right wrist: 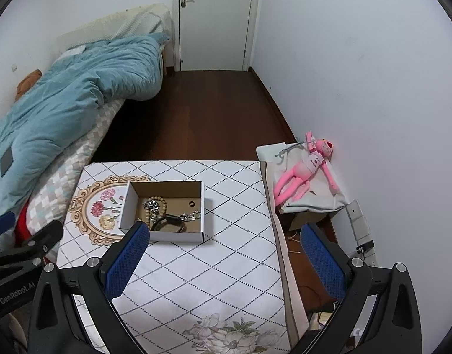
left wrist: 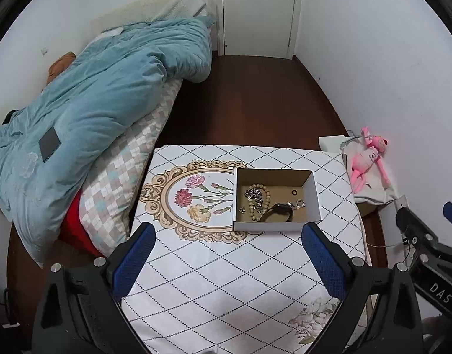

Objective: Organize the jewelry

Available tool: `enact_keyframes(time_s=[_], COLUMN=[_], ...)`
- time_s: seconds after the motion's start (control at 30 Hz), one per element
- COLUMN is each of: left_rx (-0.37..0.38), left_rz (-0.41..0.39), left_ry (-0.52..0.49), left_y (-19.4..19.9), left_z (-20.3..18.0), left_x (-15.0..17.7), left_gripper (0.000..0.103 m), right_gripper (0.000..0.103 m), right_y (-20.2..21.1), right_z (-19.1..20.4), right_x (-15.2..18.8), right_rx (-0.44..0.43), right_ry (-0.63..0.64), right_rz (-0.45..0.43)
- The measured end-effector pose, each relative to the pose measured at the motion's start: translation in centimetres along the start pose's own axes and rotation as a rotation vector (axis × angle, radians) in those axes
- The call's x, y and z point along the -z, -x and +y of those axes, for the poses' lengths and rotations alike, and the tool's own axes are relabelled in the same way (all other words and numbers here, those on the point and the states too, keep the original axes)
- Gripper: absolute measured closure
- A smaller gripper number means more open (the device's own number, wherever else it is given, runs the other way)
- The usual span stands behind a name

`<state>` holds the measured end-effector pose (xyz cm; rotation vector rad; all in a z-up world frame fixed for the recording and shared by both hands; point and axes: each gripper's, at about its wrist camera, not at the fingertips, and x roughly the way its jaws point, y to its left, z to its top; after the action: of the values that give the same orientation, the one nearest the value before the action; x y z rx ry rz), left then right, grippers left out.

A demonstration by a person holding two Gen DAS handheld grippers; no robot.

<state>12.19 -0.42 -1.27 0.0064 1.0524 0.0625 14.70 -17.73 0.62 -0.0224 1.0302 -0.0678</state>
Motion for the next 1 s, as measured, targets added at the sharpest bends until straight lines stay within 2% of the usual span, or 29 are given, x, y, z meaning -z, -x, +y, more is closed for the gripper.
enact_keyframes(time_s=[0.3, 1.0], left_rx=[-0.001, -0.004], left_rz=[0.023, 0.019], left_ry=[0.005, 0.004], left_y=[-1.1, -1.0], left_z=[0.2, 0.9], left_x=[-0.4, 0.3], left_gripper=[0.002, 0.002], right_gripper=[0.0, 0.0], right_y=[-2.1, -1.8], right_z=[0.5, 1.4], right_x=[-0.3, -0.2], right_rx=[0.001, -0.024], right_ry=[0.02, 0.039], right_rz=[0.056, 0.073])
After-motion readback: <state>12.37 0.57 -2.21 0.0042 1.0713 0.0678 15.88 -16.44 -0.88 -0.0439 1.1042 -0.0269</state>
